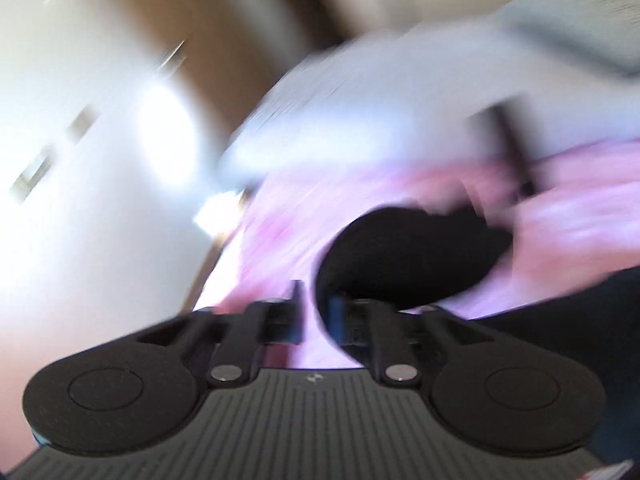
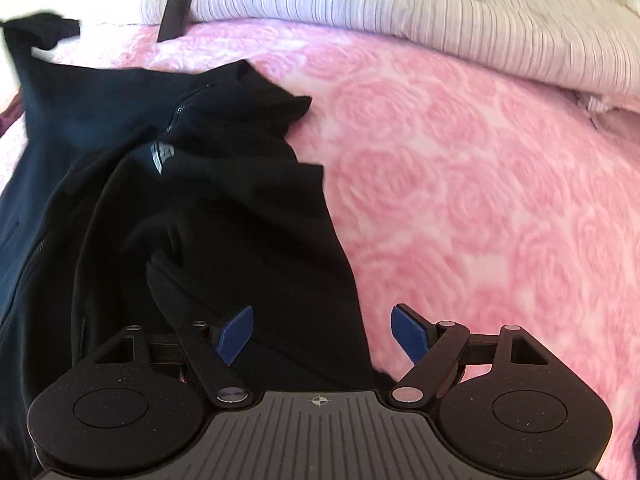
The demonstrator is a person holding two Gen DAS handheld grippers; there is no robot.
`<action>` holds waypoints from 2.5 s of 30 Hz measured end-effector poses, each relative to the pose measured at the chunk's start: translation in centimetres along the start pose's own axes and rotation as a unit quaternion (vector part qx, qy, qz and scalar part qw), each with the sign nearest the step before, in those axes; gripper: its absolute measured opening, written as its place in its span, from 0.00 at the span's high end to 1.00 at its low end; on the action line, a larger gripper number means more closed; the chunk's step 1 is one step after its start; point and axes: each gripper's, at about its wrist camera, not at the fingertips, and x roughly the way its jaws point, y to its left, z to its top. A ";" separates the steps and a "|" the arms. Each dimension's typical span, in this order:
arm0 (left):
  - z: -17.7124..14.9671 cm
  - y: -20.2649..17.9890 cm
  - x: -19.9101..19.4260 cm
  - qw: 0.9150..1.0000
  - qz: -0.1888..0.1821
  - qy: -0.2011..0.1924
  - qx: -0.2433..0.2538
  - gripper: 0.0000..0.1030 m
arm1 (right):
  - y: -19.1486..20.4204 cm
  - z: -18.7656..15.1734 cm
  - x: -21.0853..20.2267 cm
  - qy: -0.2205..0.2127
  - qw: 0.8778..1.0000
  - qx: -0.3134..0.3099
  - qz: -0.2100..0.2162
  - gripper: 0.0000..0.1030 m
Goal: Fold clothes
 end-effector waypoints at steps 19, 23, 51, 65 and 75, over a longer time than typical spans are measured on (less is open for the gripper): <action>-0.1 -32.1 5.6 0.853 -0.470 0.001 0.226 0.57 | 1.2 15.8 12.4 -0.029 0.997 0.022 0.072 0.23; -1.3 -35.2 7.0 0.832 -0.476 0.014 0.286 0.59 | 1.9 18.6 17.3 -0.014 0.996 -0.014 0.091 0.23; 2.0 -30.6 4.5 0.904 -0.397 -0.061 0.147 0.83 | -2.4 15.8 11.8 -0.015 0.999 0.035 0.002 0.26; -4.5 -41.4 -19.9 0.711 -0.623 -0.119 0.304 0.78 | -1.8 -7.8 -2.5 0.129 0.968 0.202 0.070 0.26; -13.7 -55.3 -32.6 0.586 -0.623 -0.117 0.506 0.70 | -6.8 -13.5 -7.5 0.040 0.933 0.358 0.023 0.26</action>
